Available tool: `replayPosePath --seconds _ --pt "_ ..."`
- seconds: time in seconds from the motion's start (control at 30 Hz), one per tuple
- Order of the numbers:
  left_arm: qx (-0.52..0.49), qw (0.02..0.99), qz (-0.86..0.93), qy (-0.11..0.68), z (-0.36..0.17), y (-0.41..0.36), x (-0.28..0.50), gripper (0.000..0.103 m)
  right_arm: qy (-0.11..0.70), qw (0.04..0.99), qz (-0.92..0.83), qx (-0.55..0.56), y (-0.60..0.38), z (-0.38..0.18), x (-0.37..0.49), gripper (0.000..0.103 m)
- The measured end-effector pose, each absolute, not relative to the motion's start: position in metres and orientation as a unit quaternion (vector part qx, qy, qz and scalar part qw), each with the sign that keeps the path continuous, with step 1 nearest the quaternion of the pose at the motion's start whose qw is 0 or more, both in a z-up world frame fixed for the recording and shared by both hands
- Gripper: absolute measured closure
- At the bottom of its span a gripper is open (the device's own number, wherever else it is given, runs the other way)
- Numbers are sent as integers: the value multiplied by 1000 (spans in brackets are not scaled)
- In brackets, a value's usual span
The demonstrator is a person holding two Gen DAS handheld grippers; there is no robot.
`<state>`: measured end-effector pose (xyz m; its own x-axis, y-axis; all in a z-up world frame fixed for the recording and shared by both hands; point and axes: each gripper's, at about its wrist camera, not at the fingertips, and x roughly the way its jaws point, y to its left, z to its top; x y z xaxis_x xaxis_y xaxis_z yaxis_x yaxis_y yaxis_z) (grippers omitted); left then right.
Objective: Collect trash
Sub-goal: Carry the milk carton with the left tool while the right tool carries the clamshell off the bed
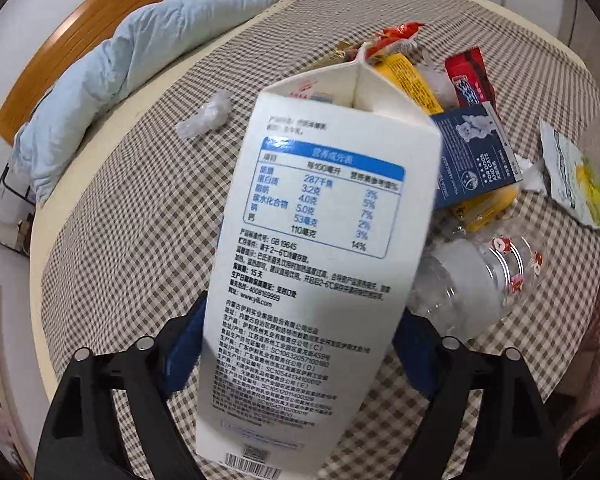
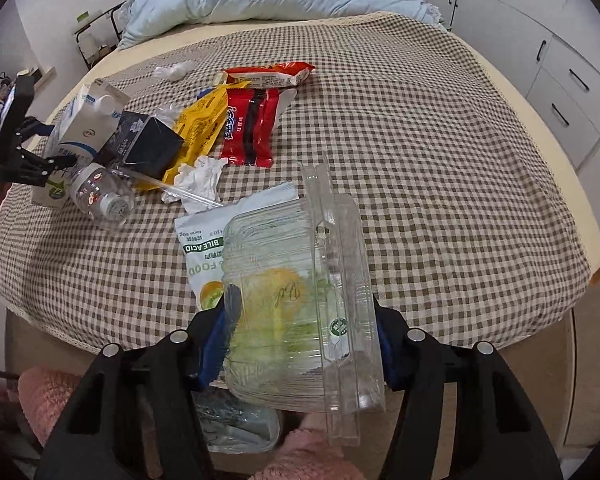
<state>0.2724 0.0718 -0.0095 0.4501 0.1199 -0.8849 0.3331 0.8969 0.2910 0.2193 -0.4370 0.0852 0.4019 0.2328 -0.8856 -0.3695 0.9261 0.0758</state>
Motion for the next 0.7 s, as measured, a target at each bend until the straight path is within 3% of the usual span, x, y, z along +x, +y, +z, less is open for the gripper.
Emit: replayPosePath --seconds 0.7 --pt "267 866 -36 421 51 35 179 25 448 869 202 -56 -434 123 167 45"
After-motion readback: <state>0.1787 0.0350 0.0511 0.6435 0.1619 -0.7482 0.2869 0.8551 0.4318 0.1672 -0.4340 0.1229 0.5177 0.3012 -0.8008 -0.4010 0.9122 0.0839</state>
